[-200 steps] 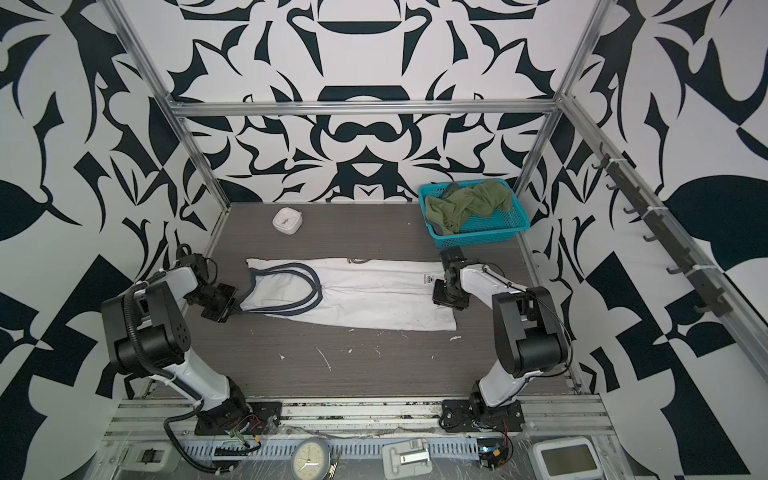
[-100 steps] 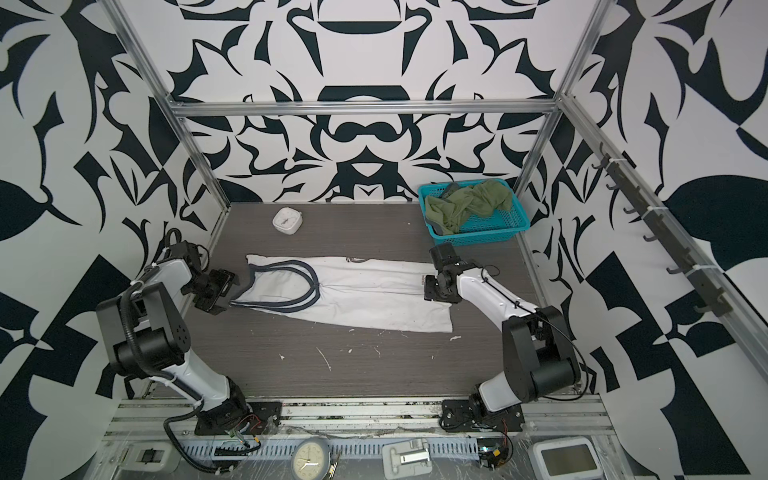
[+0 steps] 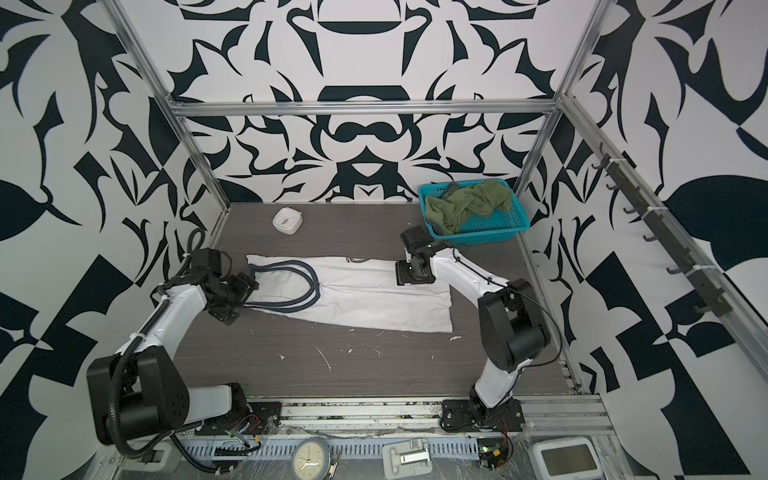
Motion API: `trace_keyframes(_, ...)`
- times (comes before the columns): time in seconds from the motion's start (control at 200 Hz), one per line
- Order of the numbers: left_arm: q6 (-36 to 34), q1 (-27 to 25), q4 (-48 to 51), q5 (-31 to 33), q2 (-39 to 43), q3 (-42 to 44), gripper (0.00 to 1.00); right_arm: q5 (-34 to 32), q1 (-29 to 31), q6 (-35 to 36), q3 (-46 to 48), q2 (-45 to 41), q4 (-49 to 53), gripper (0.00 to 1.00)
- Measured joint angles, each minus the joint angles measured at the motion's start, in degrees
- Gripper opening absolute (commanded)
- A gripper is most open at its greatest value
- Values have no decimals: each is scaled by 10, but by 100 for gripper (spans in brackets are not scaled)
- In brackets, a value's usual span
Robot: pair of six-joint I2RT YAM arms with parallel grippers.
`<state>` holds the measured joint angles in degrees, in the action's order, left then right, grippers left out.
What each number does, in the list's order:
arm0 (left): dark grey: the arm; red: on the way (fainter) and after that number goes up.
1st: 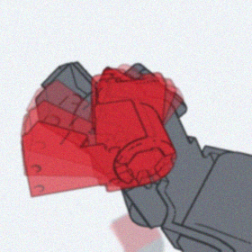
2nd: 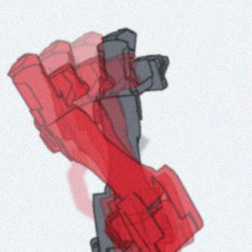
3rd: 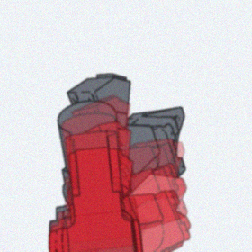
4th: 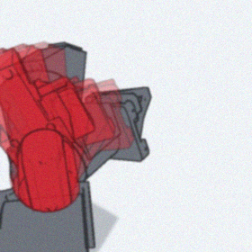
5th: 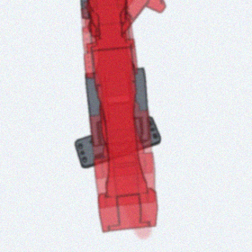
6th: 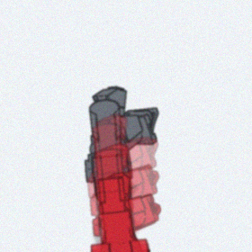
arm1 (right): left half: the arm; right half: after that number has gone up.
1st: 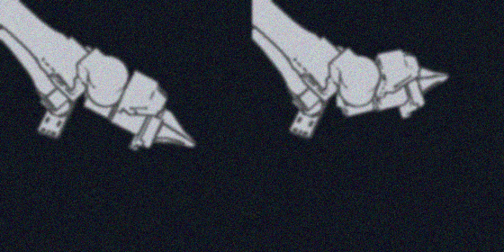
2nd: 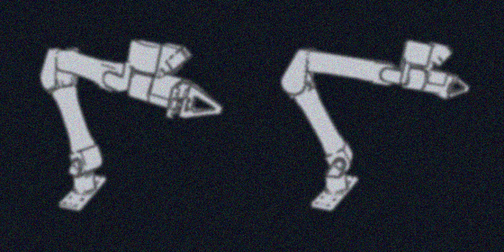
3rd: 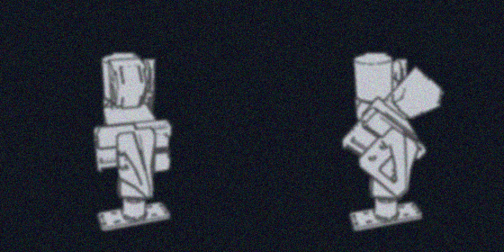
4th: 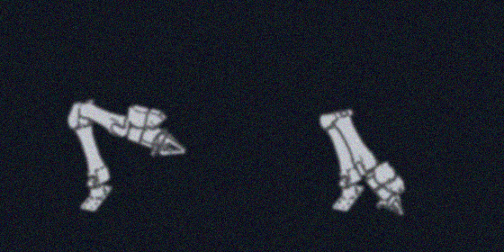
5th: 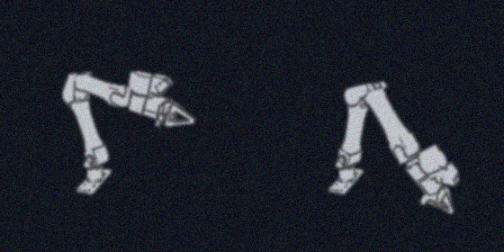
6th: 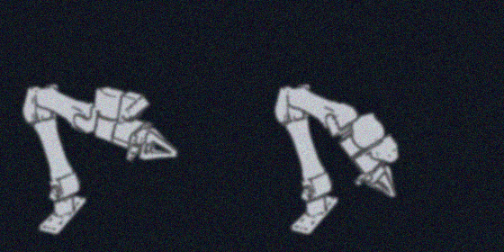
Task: Fold and stack the tank tops
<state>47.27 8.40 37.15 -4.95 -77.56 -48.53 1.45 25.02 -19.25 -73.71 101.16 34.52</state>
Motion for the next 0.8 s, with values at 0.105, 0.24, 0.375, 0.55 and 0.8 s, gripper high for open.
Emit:
trace_keyframes(0.105, 2, -4, -27, -4, -61, -2, 78, 0, 1, 1, -45, 58, 12, 65)
trace_keyframes(0.24, -11, -14, -60, 0, -137, -39, 73, 0, 1, 1, -62, 109, 23, 65)
trace_keyframes(0.375, -19, -33, -84, 17, -175, -74, 67, -2, 5, -9, -53, 127, 39, 65)
trace_keyframes(0.55, -23, -56, -80, 37, -238, -134, 64, -13, 12, -35, 19, 81, 24, 64)
trace_keyframes(0.8, -37, -116, -40, 92, -327, -254, 61, -8, 52, -90, 170, -34, 5, 65)
